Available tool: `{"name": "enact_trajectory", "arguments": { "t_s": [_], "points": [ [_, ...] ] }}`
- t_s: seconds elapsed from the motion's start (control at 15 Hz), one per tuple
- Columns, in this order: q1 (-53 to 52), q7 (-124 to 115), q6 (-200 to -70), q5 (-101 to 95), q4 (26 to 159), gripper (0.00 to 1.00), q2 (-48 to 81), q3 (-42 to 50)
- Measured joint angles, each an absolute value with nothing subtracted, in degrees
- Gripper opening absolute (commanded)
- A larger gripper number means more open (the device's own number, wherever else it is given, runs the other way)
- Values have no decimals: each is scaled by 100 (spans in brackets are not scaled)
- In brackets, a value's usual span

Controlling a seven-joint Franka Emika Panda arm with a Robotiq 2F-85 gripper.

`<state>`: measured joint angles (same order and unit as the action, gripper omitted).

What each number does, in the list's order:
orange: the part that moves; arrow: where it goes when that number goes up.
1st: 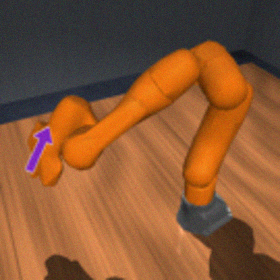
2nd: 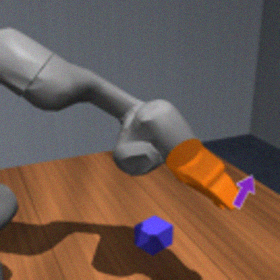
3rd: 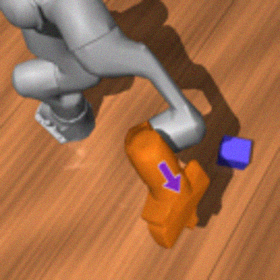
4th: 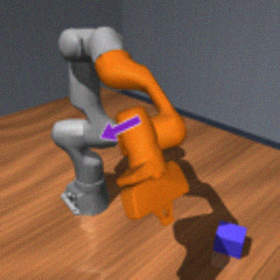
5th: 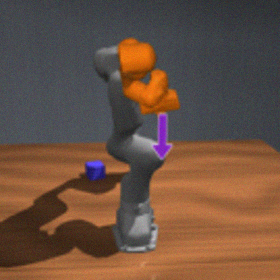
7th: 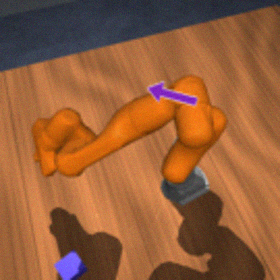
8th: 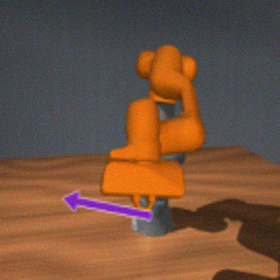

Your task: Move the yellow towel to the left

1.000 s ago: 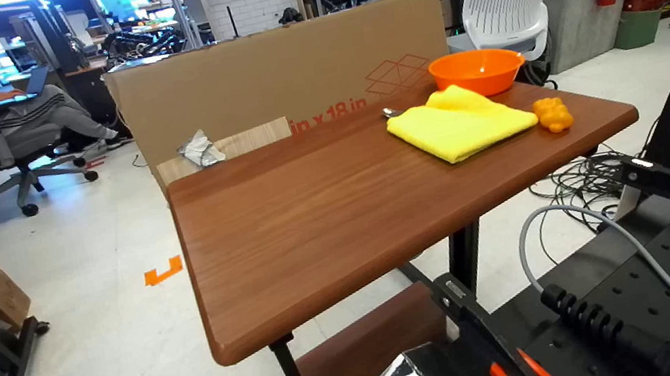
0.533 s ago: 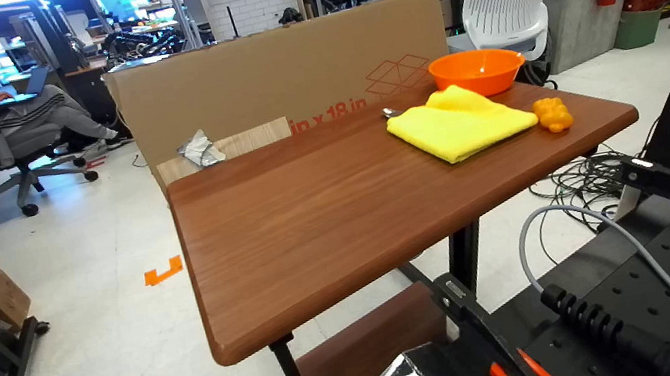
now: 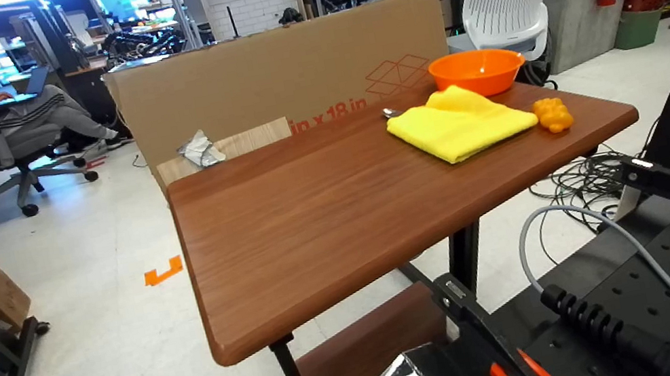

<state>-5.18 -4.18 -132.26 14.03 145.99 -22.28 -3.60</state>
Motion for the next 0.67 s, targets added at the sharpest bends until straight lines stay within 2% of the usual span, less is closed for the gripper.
{"name": "enact_trajectory", "arguments": {
  "t_s": [0.67],
  "points": [
    [247, -334, -13592, 1322, 13444, 100, -369, 349]
  ]
}}
